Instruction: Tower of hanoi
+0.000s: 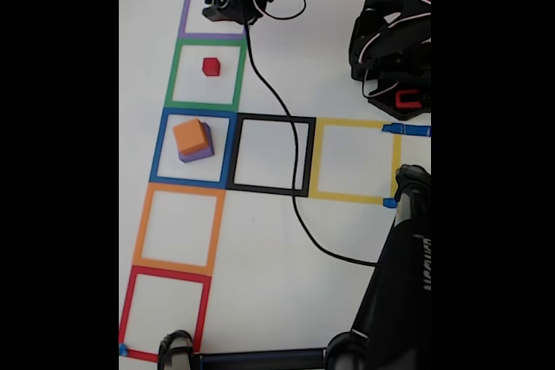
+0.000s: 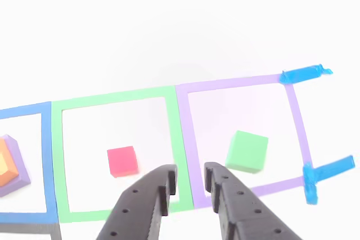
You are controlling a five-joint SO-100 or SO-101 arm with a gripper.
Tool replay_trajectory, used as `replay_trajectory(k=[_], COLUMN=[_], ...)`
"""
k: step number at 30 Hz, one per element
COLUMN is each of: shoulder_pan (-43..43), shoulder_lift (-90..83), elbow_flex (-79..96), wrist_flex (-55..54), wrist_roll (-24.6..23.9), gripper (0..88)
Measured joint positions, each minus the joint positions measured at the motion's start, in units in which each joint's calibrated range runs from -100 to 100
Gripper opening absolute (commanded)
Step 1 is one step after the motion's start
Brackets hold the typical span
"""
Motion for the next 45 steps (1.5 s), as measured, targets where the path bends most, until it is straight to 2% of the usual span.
replay_trajectory(k=[4,10,14,20,24,30,38,45], shoulder_pan=[3.98,8.78,9.13,14.16,17.91,22.70,23.76,23.99], shoulder_lift=[0.00,6.33,8.10,8.02,3.63,-5.91,-6.50,5.07], elbow_flex=[-18.33,-48.61,-58.70,-54.45,-41.26,-13.01,17.97,26.47], wrist_flex=[20.15,44.58,48.53,47.64,40.47,20.31,-14.03,-37.24], wrist_roll=[0.00,0.00,0.00,0.00,0.00,0.00,0.00,0.00], gripper=[1.0,1.0,1.0,4.0,17.8,29.2,35.1,37.2])
